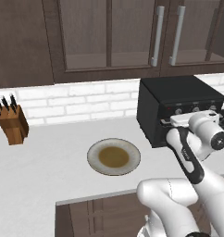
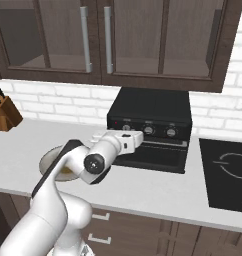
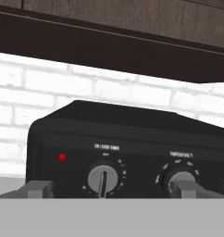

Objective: Pick up the kebab skewer and baguette bread, and place them inside the toaster oven. Close the toaster oven door and start by setting the timer.

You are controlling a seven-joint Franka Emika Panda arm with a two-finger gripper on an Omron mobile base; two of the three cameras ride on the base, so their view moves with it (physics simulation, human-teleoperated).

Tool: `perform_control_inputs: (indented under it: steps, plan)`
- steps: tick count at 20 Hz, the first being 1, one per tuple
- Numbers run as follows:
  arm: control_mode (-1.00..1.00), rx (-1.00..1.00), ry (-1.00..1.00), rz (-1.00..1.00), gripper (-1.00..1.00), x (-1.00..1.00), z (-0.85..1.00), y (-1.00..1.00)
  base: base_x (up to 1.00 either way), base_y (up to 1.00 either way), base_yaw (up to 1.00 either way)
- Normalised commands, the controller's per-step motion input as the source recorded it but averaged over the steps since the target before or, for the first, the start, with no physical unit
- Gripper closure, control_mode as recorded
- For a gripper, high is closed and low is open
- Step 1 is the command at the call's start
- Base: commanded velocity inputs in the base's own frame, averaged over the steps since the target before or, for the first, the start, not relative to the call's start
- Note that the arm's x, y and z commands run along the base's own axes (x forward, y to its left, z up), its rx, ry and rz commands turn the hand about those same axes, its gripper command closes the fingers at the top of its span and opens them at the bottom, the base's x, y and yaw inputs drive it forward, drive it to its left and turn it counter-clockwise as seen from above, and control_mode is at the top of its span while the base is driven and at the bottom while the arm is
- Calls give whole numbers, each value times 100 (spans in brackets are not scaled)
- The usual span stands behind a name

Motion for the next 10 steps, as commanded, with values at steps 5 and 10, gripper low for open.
perform_control_inputs:
  steps: [5, 10]
  plan:
    - [-100, 0, 0, 0, -100, 14, 0, -3, 0, 0, 0]
    - [-100, 1, -1, 0, -100, 1, -2, 0, 0, 0, 0]
